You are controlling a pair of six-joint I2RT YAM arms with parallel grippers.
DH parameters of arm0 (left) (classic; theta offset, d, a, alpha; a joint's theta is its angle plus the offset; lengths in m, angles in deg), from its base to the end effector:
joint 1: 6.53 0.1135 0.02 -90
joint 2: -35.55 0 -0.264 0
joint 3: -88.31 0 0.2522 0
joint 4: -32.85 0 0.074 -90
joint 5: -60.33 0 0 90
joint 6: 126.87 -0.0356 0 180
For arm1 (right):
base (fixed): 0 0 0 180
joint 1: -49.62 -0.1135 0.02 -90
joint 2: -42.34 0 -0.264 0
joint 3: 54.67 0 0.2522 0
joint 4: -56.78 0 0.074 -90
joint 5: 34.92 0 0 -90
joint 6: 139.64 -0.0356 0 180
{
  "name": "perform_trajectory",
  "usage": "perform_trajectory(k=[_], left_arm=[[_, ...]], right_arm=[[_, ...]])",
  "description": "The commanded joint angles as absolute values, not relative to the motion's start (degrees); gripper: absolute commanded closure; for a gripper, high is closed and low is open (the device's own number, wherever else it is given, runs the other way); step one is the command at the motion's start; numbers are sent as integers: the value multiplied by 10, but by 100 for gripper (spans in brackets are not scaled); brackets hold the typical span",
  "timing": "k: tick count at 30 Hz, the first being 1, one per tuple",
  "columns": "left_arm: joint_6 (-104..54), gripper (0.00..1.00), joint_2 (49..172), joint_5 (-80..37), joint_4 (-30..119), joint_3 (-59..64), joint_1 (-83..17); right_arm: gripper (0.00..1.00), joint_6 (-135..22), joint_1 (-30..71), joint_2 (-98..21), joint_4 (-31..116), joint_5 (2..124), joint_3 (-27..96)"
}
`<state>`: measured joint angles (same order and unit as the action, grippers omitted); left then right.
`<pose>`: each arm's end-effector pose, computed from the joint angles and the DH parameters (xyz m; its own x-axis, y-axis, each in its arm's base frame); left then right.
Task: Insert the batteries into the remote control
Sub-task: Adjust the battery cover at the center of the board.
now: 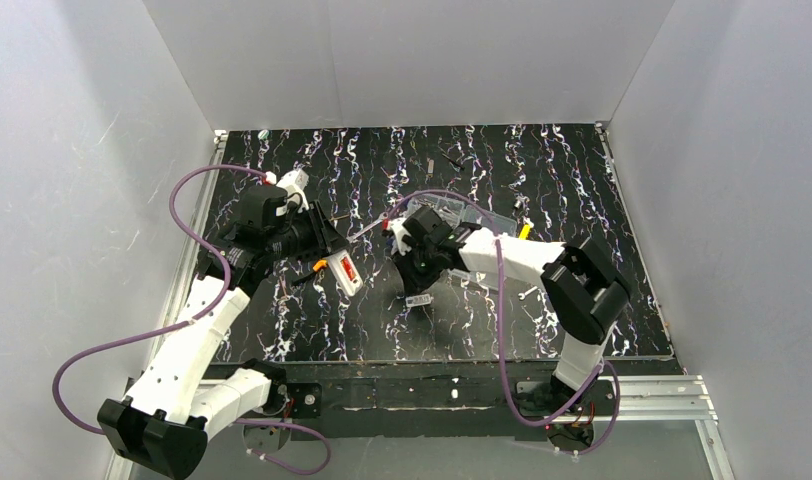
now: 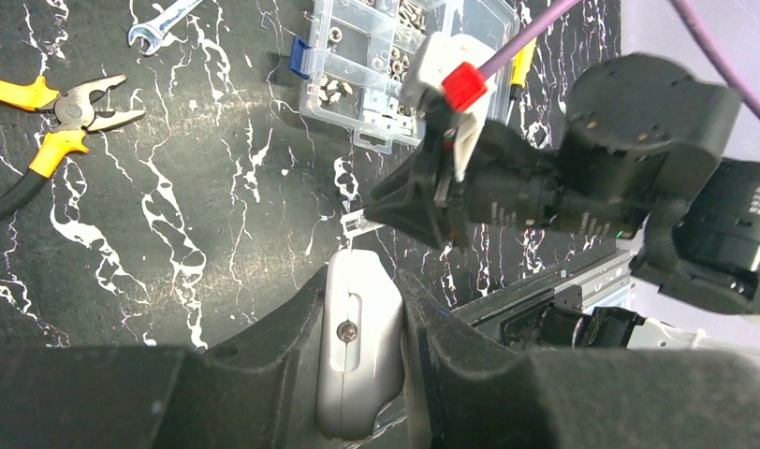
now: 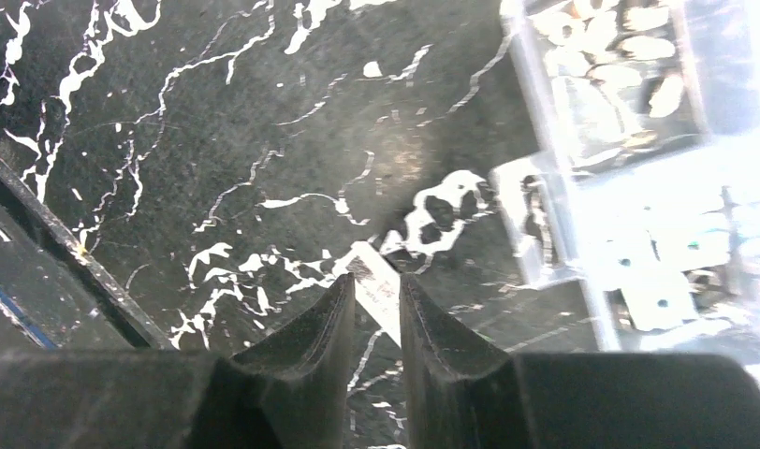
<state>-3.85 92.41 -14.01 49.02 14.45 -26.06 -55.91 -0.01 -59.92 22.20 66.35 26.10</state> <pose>0.2090 -0.0843 0.4099 -0.3026 -0.4494 -0.8405 0.4906 0.6826 -0.5416 0.2353 0.2876 0.1887 -0.6235 -0.5681 -0.5371 -0.7543 0.6179 0.2221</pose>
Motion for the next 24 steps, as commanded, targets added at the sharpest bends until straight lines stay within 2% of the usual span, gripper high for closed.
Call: perform_trajectory(k=[1, 10, 24], left_arm=[[-36, 100, 913, -133, 503, 127, -256], [-29, 100, 913, -132, 503, 126, -256], [-22, 100, 914, -132, 499, 132, -256]], right_arm=[[68, -514, 36, -572, 227, 689, 257], [97, -548, 54, -606, 222, 669, 269], [99, -584, 54, -607, 218, 621, 211]])
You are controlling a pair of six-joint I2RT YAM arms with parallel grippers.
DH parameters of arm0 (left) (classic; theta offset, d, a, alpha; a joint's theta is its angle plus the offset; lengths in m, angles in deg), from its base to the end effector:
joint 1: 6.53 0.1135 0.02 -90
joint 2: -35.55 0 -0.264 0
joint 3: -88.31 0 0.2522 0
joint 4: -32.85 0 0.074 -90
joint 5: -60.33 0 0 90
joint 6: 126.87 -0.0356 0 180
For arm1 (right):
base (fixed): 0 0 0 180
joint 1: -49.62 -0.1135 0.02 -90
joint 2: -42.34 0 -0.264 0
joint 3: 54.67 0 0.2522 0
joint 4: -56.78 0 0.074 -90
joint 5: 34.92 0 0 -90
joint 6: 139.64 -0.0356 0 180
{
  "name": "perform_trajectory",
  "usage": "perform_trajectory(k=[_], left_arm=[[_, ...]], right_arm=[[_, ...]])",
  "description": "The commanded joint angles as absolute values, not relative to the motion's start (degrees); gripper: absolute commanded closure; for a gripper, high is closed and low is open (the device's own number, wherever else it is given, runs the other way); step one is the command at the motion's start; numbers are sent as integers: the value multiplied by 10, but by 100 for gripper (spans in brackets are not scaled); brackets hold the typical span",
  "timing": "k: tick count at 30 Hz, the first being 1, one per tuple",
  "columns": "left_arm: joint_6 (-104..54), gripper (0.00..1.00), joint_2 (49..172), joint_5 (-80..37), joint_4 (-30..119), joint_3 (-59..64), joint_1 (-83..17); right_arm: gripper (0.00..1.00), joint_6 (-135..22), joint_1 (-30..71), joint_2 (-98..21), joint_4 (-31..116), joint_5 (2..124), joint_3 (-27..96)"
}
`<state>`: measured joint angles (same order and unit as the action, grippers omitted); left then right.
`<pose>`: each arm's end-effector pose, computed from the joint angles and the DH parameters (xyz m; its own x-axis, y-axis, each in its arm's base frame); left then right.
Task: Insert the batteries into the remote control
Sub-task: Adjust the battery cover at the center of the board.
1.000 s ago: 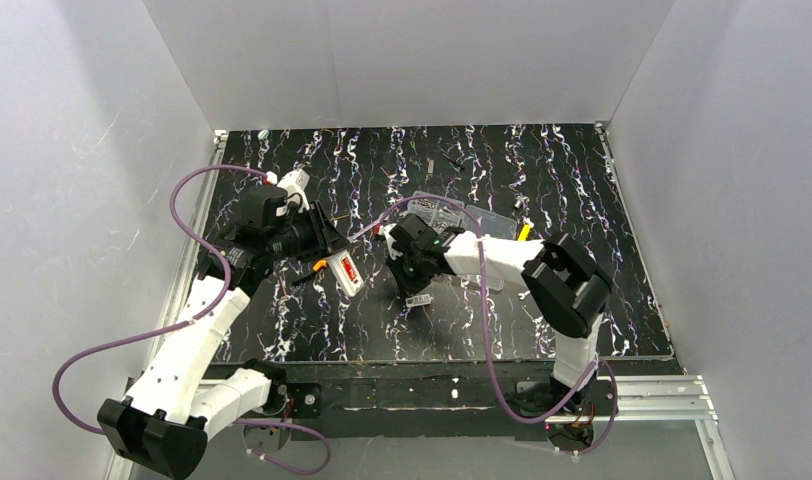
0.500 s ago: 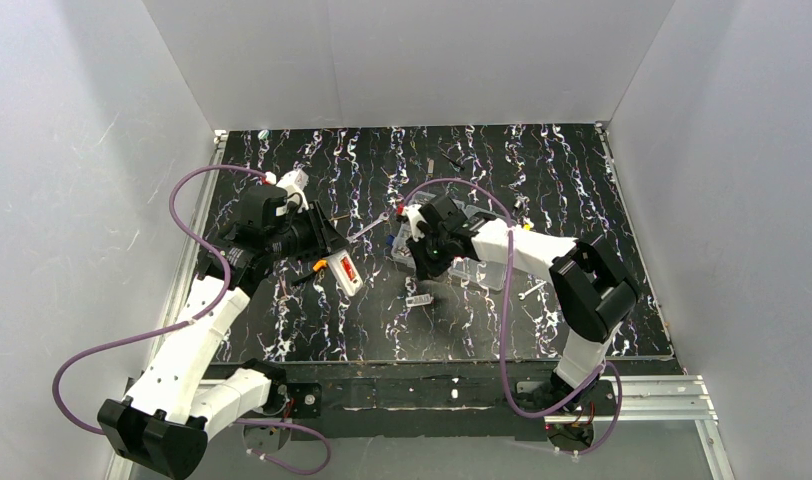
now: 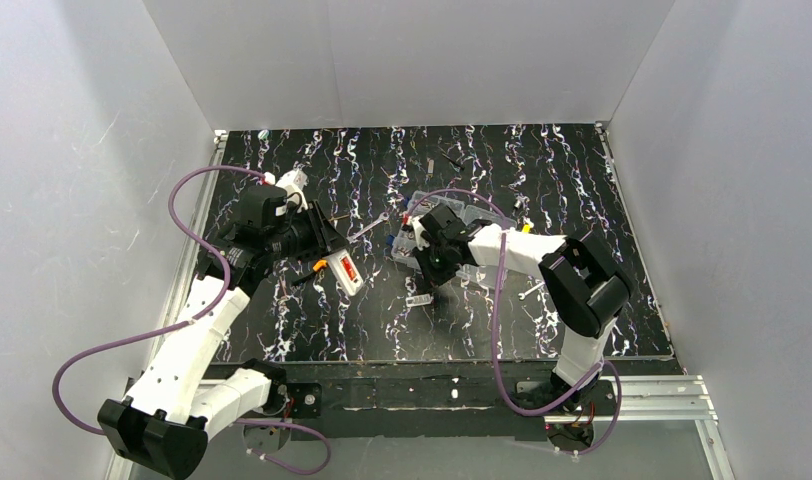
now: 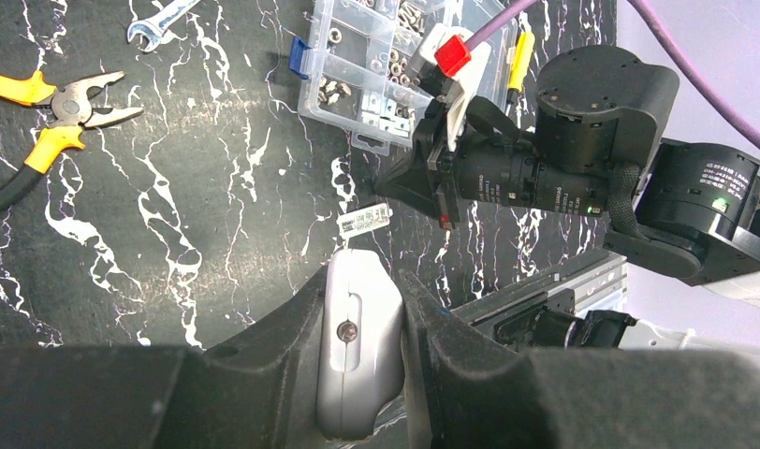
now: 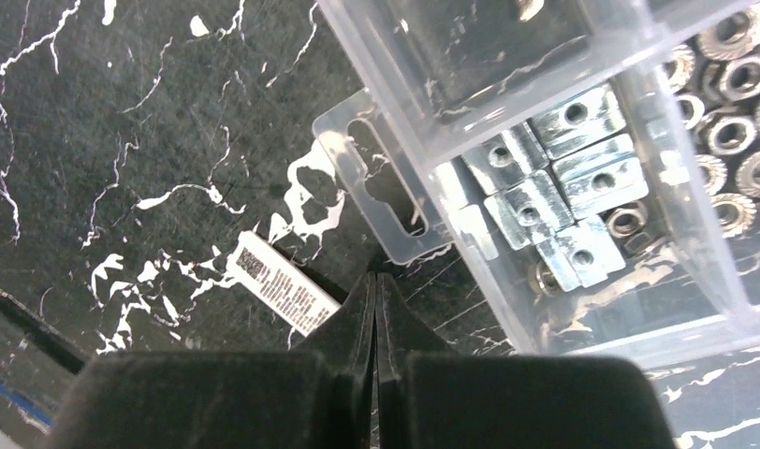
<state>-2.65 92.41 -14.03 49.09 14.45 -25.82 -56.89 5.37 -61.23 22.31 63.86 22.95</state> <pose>0.2093 -0.0834 0.4097 -0.3116 -0.4647 -0.8288 0.4805 0.6755 -0.5594 0.2559 0.2569 0.1648 -0.7118 -0.5193 -0.4729 -0.6590 0.7267 0.1940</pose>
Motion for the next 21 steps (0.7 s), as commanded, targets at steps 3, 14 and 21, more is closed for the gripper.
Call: perform_trajectory(k=[3, 14, 21], left_arm=[[-23, 100, 915, -132, 498, 132, -256], [-14, 100, 924, -126, 485, 137, -256], [-13, 100, 919, -128, 484, 143, -257]], right_arm=[[99, -591, 53, -592, 218, 627, 190], [99, -617, 23, -523, 226, 630, 122], [99, -613, 7, -505, 225, 635, 125]])
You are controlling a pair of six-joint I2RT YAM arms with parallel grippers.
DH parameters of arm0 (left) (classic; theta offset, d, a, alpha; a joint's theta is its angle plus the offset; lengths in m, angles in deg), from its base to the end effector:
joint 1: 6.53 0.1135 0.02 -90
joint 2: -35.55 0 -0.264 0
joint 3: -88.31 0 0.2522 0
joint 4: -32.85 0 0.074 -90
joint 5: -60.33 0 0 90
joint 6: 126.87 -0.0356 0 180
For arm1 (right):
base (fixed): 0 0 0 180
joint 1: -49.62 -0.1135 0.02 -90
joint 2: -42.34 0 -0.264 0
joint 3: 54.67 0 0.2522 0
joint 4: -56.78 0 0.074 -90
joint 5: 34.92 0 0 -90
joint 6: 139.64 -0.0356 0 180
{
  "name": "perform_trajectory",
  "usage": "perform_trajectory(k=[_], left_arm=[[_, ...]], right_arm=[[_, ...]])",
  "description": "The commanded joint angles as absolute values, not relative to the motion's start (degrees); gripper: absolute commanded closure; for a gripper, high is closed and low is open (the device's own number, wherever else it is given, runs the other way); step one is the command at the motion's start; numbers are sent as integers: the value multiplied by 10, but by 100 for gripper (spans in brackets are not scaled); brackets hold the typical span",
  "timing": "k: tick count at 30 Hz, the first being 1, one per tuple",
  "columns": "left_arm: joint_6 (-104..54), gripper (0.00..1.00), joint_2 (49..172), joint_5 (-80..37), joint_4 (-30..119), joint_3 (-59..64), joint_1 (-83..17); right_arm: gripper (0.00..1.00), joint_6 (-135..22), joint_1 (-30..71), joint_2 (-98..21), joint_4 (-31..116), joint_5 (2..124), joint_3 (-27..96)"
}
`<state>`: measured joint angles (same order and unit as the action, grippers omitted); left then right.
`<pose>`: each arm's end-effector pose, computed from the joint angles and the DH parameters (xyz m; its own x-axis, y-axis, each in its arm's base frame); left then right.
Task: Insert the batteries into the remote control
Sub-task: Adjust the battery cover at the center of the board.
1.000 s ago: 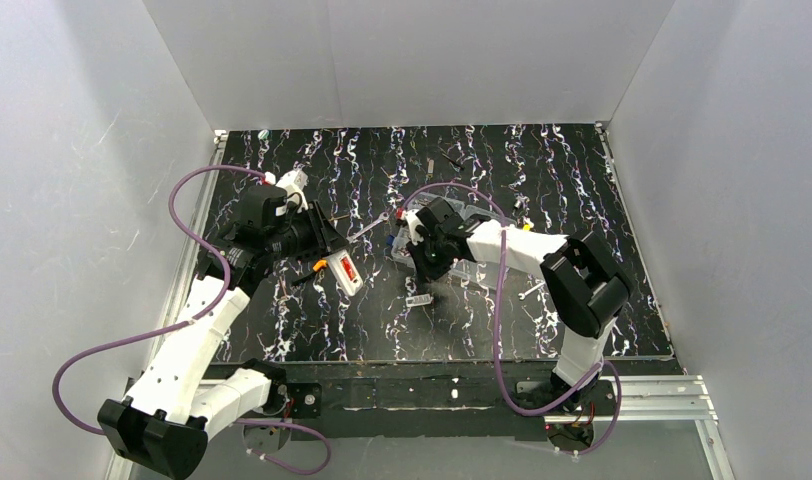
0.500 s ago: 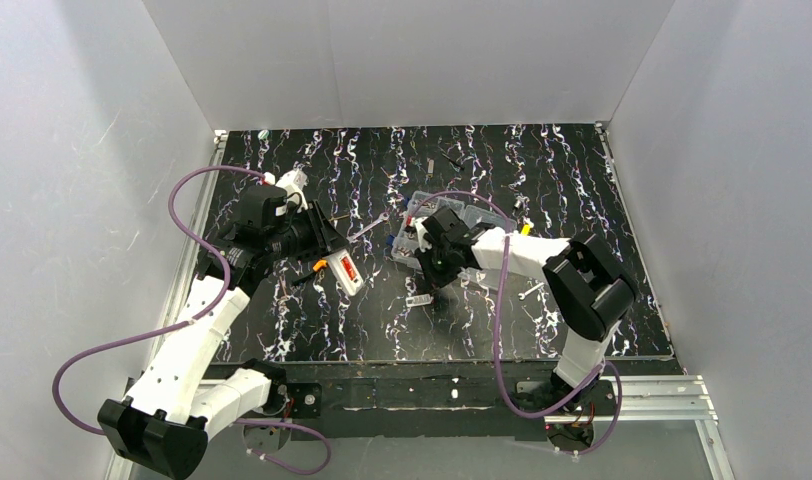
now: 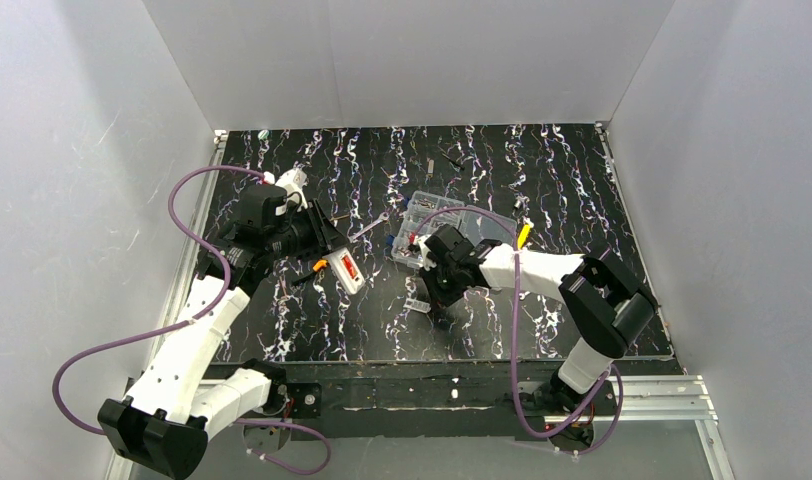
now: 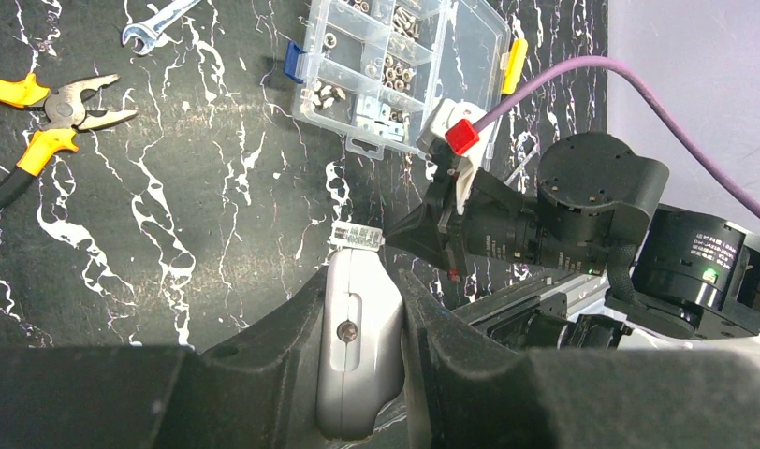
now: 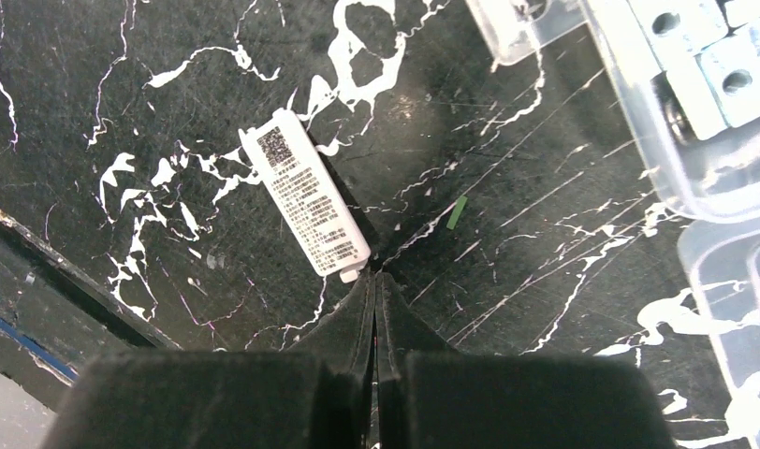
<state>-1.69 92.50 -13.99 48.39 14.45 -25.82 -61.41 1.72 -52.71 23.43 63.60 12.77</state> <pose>0.2097 -0.0836 0.4107 -0.3117 -0.4786 -0.8208 0.4814 0.6652 -0.5707 0.2104 0.2408 0.1641 -0.7333 -0.5107 -0.4488 -0.6460 0.7292 0.2258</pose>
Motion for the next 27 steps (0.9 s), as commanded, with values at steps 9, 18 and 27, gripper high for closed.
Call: perform_trajectory(k=[9, 18, 27], left_arm=[[-10, 100, 914, -130, 482, 153, -257], [-19, 100, 897, -144, 500, 154, -256], [-20, 100, 892, -147, 505, 155, -256]], right_arm=[[99, -602, -13, -496, 222, 641, 127], [99, -632, -18, -399, 239, 555, 85], [38, -555, -19, -410, 277, 648, 85]])
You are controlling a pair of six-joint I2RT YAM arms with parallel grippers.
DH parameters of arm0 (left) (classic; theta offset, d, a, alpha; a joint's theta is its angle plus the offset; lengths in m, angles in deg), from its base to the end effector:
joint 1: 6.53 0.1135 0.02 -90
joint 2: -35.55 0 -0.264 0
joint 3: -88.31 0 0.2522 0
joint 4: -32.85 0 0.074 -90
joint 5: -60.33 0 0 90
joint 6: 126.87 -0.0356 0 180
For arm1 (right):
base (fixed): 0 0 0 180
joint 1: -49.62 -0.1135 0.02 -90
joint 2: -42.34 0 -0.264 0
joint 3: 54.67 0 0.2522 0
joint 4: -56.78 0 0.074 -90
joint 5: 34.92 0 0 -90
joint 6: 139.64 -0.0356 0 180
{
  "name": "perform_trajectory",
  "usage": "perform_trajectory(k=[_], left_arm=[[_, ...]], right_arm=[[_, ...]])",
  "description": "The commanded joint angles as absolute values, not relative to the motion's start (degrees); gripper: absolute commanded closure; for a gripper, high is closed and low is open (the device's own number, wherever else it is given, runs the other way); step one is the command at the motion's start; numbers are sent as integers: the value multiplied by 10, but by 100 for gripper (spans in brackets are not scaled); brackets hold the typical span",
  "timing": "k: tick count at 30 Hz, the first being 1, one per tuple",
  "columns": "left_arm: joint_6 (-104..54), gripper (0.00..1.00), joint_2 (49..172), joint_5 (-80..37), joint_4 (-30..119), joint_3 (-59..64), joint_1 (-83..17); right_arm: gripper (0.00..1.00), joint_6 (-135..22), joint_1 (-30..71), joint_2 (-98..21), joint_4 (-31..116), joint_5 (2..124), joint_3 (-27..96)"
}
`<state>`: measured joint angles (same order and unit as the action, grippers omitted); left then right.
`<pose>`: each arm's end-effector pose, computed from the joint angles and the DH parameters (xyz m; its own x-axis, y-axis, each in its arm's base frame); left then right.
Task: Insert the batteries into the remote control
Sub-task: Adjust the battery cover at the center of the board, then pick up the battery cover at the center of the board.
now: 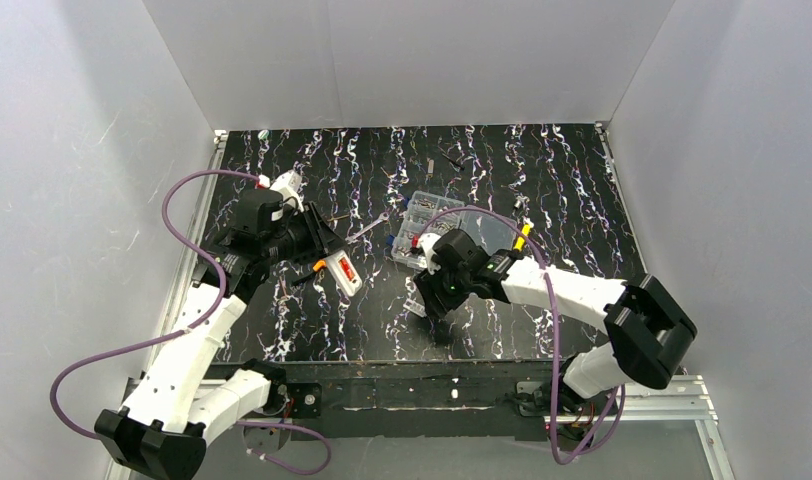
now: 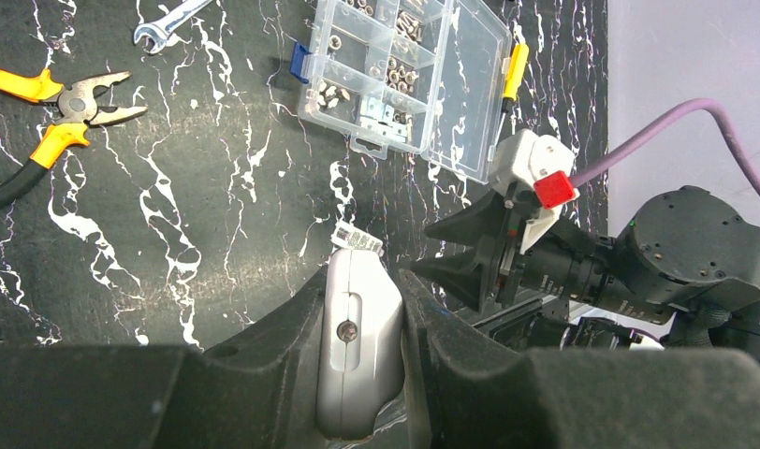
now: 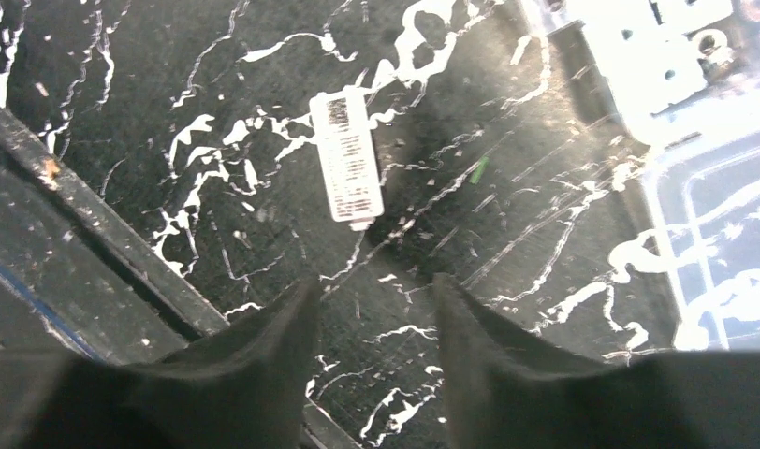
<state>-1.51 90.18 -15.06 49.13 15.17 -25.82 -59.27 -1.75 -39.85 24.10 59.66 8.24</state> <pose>0.1997 -0.0794 0.4131 -0.2927 -0.4909 -0.8206 0.4760 0.6695 -0.5703 0.1786 0.2280 0.2055 -0.6202 -0.5089 -0.5970 -0.7158 0.6786 0.1651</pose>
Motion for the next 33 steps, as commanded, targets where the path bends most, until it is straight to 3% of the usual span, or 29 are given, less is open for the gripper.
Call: perform_trajectory(k=[1, 6, 18, 33], left_arm=[[-22, 100, 891, -148, 506, 153, -256], [-21, 100, 894, -148, 505, 152, -256], [-21, 100, 901, -148, 507, 153, -256], [-21, 100, 915, -141, 501, 147, -256]], right_arm=[[36, -549, -20, -414, 285, 653, 85], [31, -513, -24, -453, 282, 661, 111], [35, -472, -46, -509, 279, 634, 144], [51, -472, -58, -546, 245, 588, 166]])
